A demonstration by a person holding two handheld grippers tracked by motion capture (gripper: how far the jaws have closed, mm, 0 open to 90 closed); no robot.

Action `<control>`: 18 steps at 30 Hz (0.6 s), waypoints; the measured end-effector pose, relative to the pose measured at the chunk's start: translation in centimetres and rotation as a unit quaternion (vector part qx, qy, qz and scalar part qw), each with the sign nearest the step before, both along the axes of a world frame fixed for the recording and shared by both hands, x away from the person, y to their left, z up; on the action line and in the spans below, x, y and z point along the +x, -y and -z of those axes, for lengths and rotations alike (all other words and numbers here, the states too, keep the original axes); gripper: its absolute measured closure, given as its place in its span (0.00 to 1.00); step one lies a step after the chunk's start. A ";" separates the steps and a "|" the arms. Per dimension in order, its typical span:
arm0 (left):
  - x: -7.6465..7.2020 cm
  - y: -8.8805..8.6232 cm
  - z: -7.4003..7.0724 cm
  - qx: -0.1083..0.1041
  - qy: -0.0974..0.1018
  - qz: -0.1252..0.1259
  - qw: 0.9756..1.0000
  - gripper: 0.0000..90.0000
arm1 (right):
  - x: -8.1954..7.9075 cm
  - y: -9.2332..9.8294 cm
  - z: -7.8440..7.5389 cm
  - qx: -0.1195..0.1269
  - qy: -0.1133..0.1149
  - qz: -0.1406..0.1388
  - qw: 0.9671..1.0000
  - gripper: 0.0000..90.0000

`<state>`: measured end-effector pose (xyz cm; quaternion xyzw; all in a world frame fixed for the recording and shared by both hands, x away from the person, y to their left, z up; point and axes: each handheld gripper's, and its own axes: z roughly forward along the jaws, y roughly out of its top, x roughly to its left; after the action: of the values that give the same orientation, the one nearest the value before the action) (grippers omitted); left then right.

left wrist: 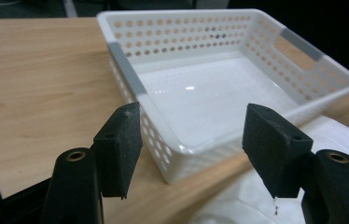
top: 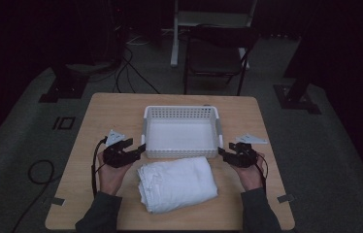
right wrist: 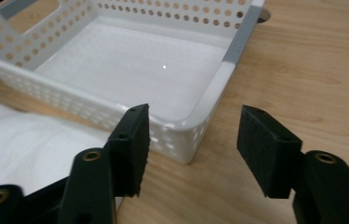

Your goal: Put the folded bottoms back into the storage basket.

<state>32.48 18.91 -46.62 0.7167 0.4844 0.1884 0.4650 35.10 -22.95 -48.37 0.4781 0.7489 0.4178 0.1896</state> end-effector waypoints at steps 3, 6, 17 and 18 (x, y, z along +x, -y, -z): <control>-1.0 0.0 0.2 -0.004 -0.002 0.002 1.000 0.41 | -0.7 -0.1 0.0 -0.005 0.003 -0.009 1.000 0.45; -2.1 0.2 0.4 -0.005 -0.011 0.009 1.000 0.40 | -1.3 -0.3 0.0 -0.009 0.006 -0.011 1.000 0.41; -6.3 2.6 1.8 0.038 -0.023 0.039 0.998 0.40 | -2.9 -1.5 1.2 -0.015 -0.003 -0.035 0.999 0.39; -6.5 2.7 2.0 0.040 -0.025 0.040 0.998 0.40 | -3.1 -1.7 1.3 -0.018 -0.004 -0.040 0.999 0.39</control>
<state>25.98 16.23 -48.61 0.7581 0.4588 0.1714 0.4306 32.03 -21.22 -49.72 0.4456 0.7759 0.4094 0.1781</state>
